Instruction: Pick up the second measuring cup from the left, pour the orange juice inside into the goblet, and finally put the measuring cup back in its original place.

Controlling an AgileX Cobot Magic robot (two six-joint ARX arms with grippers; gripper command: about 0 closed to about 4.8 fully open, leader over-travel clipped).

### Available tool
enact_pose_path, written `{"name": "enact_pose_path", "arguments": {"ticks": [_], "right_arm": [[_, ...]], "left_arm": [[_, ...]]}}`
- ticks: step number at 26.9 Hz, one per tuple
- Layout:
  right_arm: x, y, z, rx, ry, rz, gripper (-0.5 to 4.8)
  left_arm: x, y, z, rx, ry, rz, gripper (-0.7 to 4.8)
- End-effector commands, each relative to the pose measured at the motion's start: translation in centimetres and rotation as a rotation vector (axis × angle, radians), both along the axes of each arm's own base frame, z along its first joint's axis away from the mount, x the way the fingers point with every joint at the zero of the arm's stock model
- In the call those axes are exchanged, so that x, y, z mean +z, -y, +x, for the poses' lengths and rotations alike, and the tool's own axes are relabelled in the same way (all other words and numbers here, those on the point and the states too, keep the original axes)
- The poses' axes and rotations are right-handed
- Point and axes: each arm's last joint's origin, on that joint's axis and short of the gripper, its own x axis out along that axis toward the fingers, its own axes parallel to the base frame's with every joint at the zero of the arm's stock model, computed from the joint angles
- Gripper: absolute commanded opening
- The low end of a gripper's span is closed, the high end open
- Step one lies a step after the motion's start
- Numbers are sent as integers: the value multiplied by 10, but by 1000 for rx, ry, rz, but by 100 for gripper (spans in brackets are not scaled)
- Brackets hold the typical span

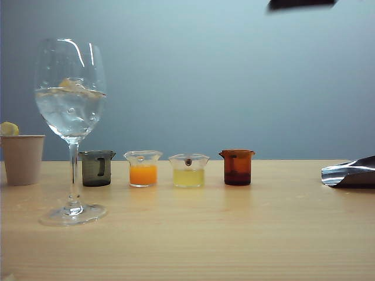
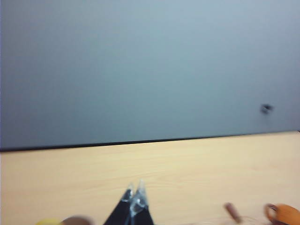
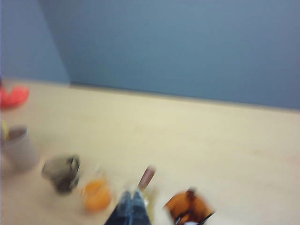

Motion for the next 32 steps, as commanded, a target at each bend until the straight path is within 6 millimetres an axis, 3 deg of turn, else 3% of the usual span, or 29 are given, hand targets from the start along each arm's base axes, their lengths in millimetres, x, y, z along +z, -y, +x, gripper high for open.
{"name": "enact_pose_path", "arguments": {"ticks": [1,5,7,9,19,25,28,31,32], "right_arm": [[-12,-23,11,60,-4,-7,-6],[-34,-51,23,124,-13,-13,-5],[-54,-75,31,173,-10,-10,-5],[-69,-87,34,195,-28,-20,-5],[-136,-123,56,261,-127,-56,-5],[-156,-146,81,261,-155,-76,-2],[-159,-152,87,259,-153,-75,124],[-161,-158,94,258,-151,-74,358],[-163,-161,96,260,-151,-75,403]], "left_arm": [[3,9,2,-27,1,22,-6],[1,14,3,-63,-21,27,-6],[-3,15,3,-93,-53,60,-6],[-7,15,3,-96,-93,71,-6],[-39,13,-4,-104,-414,161,-6],[-32,11,-9,-104,-331,204,-6],[-32,11,-10,-105,-332,218,-6],[-33,11,-10,-105,-340,220,-6],[-34,11,-10,-105,-345,222,-6]]}}
